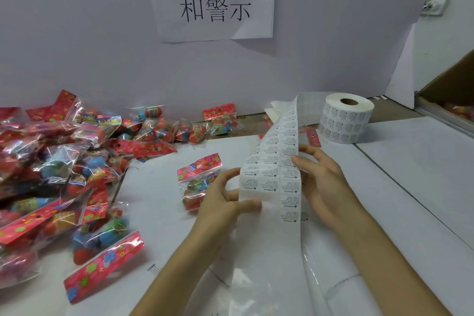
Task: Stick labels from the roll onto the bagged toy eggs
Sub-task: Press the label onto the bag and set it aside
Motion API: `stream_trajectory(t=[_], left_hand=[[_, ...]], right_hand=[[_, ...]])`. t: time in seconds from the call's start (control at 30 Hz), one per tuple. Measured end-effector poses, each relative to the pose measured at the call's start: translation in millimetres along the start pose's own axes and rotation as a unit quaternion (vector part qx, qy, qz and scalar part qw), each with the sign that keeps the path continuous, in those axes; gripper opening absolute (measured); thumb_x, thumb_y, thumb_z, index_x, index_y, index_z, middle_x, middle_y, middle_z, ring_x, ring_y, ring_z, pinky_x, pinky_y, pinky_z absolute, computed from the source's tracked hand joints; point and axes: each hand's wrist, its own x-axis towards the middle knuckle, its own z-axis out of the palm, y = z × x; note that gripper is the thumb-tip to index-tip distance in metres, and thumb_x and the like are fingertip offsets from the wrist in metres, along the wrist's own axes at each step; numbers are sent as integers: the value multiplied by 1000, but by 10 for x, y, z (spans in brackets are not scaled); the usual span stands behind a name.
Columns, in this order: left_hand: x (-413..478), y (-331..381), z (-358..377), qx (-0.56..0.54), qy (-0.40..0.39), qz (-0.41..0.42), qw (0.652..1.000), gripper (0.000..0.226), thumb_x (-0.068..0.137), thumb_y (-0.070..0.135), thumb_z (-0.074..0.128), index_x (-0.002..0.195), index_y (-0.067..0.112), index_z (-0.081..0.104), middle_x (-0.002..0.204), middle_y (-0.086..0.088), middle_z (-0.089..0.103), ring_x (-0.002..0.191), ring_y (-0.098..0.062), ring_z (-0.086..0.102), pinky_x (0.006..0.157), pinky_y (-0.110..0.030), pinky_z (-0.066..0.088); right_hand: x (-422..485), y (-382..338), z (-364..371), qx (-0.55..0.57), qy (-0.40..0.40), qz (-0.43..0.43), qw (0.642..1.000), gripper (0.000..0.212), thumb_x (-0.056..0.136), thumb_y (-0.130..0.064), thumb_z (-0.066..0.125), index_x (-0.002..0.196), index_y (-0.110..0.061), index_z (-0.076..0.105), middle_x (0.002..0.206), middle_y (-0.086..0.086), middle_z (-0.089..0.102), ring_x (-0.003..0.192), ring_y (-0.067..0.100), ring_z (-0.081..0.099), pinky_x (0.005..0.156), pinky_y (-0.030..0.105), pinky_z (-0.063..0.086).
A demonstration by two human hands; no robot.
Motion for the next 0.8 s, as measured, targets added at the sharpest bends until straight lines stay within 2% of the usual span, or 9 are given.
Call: stream_trajectory(t=[0.1, 0.17, 0.23, 0.33, 0.43, 0.47, 0.53, 0.7, 0.8], left_hand=[[12, -18, 7, -2, 10, 0, 1000, 66, 83, -11, 75, 132, 26, 53, 106, -10, 80, 101, -32, 76, 99, -58, 55], [23, -27, 2, -6, 20, -2, 1000, 65, 83, -11, 75, 131, 27, 53, 106, -9, 80, 101, -31, 77, 99, -58, 55], [28, -28, 3, -12, 28, 4, 1000, 64, 83, -12, 74, 128, 28, 54, 106, -9, 80, 101, -33, 76, 99, -59, 54], [29, -20, 26, -18, 30, 15, 999, 63, 83, -13, 74, 129, 27, 54, 103, -8, 80, 99, -30, 77, 97, -55, 57], [31, -19, 39, -26, 51, 33, 998, 65, 82, -14, 74, 130, 26, 55, 88, -8, 80, 87, -19, 78, 76, -31, 62], [30, -18, 40, -31, 57, 38, 997, 66, 82, -14, 74, 130, 26, 54, 86, -9, 80, 87, -22, 78, 73, -28, 62], [41, -25, 34, -39, 61, 47, 996, 66, 82, -13, 76, 130, 27, 54, 89, -10, 80, 90, -26, 78, 78, -31, 62], [68, -75, 9, -25, 59, 61, 996, 66, 84, -6, 77, 130, 35, 54, 89, -7, 80, 90, -23, 78, 84, -35, 63], [74, -107, 9, -13, 60, 81, 995, 71, 86, -4, 76, 135, 40, 50, 80, 0, 78, 83, -16, 77, 71, -24, 60]], right_hand=[[-7, 31, -5, -127, 83, -82, 985, 36, 90, -1, 70, 120, -15, 55, 106, 9, 72, 78, 7, 71, 69, 22, 56], [-24, 32, -13, -257, 134, -174, 941, 37, 85, -9, 78, 111, -23, 57, 102, -3, 68, 77, -1, 66, 71, 14, 50], [-69, 3, -12, -311, 115, -262, 906, 28, 84, -11, 78, 98, -29, 61, 92, -11, 68, 81, 3, 66, 69, 11, 48], [-147, 6, 49, -372, 9, -337, 865, 20, 86, -8, 74, 86, -28, 69, 85, -14, 70, 81, 10, 66, 71, 15, 48], [-192, 84, 125, -457, -80, -346, 816, 11, 80, -19, 75, 87, -26, 71, 89, -15, 68, 90, 9, 62, 81, 20, 47], [-192, 123, 132, -492, -98, -343, 795, 14, 79, -21, 78, 90, -26, 72, 93, -16, 66, 93, 6, 60, 84, 23, 45], [-174, 175, 123, -541, -111, -339, 761, 21, 78, -25, 83, 95, -27, 72, 98, -17, 62, 99, 7, 56, 89, 27, 41], [-133, 173, 89, -554, -114, -336, 753, 22, 78, -36, 82, 96, -29, 72, 99, -18, 59, 102, 8, 56, 89, 26, 40], [-128, 182, 90, -555, -108, -333, 754, 21, 78, -34, 83, 95, -28, 73, 98, -15, 61, 101, 9, 57, 89, 31, 42]])
